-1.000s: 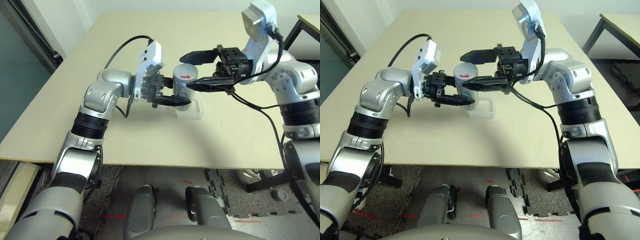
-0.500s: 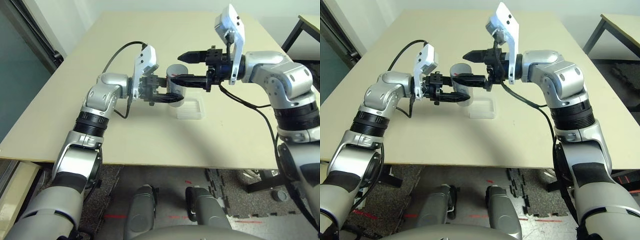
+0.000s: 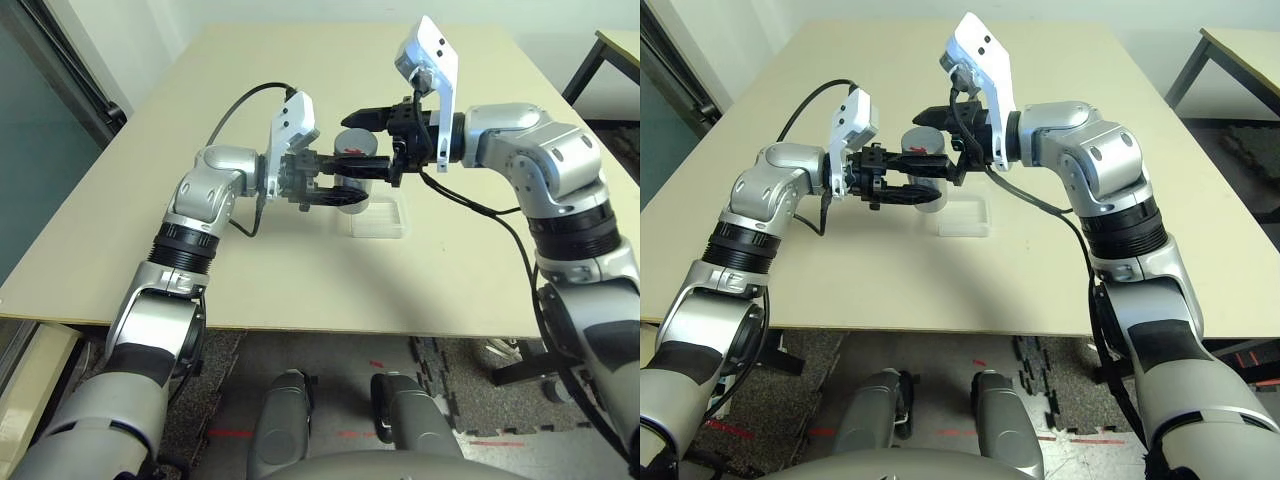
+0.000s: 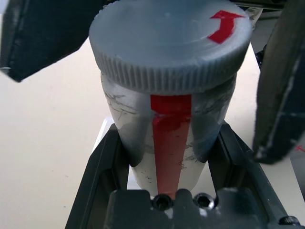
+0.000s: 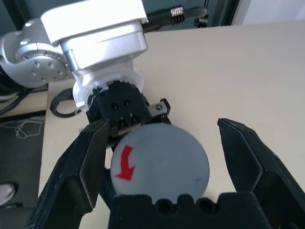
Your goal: Pour the medicine from the bottle into the box.
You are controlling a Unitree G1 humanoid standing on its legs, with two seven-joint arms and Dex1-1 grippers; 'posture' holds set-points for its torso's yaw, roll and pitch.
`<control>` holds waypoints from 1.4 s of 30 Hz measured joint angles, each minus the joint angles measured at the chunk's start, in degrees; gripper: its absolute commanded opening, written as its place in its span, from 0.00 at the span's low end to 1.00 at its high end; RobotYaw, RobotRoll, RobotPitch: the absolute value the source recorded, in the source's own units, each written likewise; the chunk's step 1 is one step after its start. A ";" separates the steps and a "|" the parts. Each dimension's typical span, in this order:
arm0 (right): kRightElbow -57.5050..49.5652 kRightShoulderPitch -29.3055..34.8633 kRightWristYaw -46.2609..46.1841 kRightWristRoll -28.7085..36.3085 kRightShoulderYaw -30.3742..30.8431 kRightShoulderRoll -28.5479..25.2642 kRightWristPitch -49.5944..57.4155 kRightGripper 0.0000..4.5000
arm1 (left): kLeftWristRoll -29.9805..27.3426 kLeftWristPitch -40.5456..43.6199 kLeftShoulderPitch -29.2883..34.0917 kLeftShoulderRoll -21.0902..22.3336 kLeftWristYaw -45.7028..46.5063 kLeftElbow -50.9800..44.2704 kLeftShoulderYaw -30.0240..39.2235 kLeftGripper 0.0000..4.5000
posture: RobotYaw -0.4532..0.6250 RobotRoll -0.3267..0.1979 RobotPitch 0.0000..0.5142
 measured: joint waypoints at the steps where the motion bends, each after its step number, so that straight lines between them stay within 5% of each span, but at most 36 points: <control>1: 0.01 0.00 -0.21 0.02 -0.27 0.15 0.00 1.00 | 0.00 0.03 0.00 -0.05 0.01 -0.02 0.00 0.55 | 0.50 0.62 0.16; 17: 0.47 2.48 -1.28 0.92 -3.63 -0.18 -0.97 1.00 | 0.00 0.85 0.12 -0.06 1.23 0.15 0.10 0.55 | 0.49 0.62 0.17; 42: -1.84 7.76 -0.99 3.67 -8.21 -9.60 1.19 1.00 | -0.68 1.20 1.46 1.18 1.83 -0.11 1.28 0.55 | 0.48 0.62 0.18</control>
